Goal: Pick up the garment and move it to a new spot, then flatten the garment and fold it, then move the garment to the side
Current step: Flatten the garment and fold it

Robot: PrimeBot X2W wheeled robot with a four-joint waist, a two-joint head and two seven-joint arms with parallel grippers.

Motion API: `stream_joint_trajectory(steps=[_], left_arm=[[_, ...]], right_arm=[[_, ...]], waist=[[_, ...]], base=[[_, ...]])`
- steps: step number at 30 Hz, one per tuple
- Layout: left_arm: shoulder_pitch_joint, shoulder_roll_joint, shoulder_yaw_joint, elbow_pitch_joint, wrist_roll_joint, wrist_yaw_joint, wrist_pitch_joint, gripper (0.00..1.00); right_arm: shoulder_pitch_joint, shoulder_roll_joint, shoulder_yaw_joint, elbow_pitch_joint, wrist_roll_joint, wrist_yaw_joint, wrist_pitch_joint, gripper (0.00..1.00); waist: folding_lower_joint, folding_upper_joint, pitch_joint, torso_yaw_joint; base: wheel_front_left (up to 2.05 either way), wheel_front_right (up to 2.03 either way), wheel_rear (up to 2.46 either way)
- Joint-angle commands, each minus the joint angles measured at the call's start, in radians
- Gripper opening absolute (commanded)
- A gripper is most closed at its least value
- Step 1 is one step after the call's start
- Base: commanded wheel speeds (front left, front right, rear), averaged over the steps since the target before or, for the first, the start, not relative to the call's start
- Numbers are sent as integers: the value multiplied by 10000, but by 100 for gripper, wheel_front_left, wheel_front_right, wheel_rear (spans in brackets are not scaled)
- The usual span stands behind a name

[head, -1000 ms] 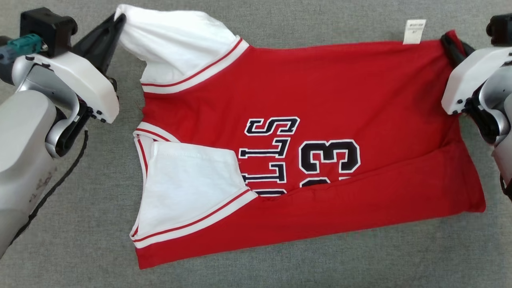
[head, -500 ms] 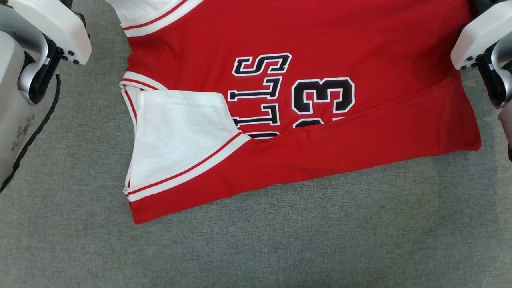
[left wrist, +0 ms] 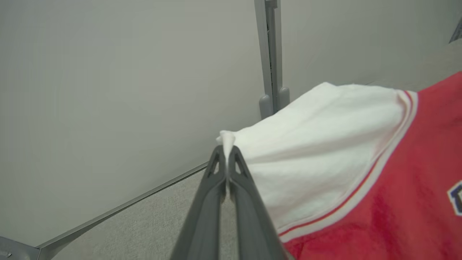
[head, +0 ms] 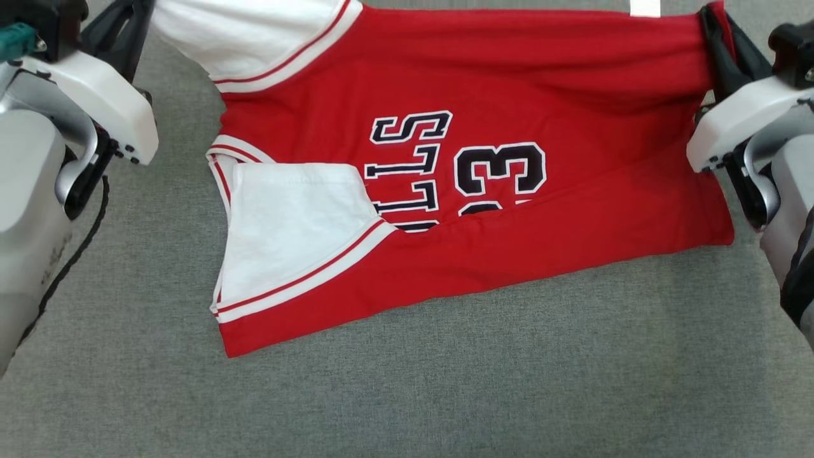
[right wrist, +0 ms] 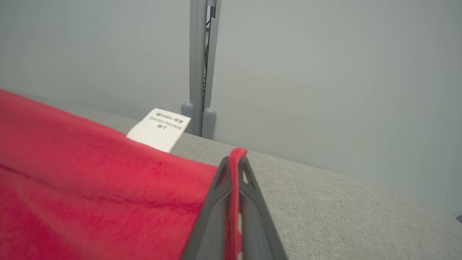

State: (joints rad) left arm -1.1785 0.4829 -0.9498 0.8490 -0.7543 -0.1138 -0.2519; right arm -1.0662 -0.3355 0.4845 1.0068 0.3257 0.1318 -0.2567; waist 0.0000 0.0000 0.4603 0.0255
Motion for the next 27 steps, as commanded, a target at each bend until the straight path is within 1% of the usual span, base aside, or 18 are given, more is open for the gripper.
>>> stream_joint_trajectory(steps=[1, 3, 5, 10, 14, 19, 22, 24, 27], left_arm=[[184, 78, -13, -63, 42, -41, -56, 0], [523, 163, -51, -289, 22, -55, -75, 0], [1051, 459, -107, -690, -8, -24, -94, 0], [2062, 926, -414, -1787, 23, 124, 89, 0], [2913, 1355, -621, -2961, -150, 390, 521, 0], [3919, 1962, -914, -4524, -344, 803, 1220, 0], [4570, 2245, -1095, -5293, -678, 916, 1697, 0], [4914, 2396, -1258, -5717, -821, 992, 1956, 0], [5343, 2475, -1436, -6152, -940, 1112, 2201, 0]], right_arm=[[222, -117, -2, -99, 103, -23, -87, 0], [602, -219, -12, -338, 263, -24, -93, 0], [1254, -343, -31, -794, 560, -24, -93, 0], [2278, -597, 114, -1019, 1033, -24, -92, 0], [2996, -811, 385, -1068, 1466, -24, -92, 0], [3602, -1176, 997, -1270, 2063, -24, 115, 0], [3917, -1424, 1337, -1435, 2463, -24, 340, 0], [4106, -1585, 1584, -1612, 2763, -24, 535, 0], [4329, -1862, 1917, -1845, 3157, -24, 829, 0]], waist=[[0, 0, -247, 88], [0, 0, -471, 148], [0, 0, -795, 200], [0, 0, -1346, 356], [0, 0, -1740, 474], [0, 0, -2068, 572], [0, 0, -2210, 598], [0, 0, -2294, 597], [0, 0, -2413, 586]], base=[[0, 0, 0], [0, 0, 0], [0, 0, 0], [0, 0, 0], [0, 0, 0], [0, 0, 0], [0, 0, 0], [0, 0, 0], [0, 0, 0]])
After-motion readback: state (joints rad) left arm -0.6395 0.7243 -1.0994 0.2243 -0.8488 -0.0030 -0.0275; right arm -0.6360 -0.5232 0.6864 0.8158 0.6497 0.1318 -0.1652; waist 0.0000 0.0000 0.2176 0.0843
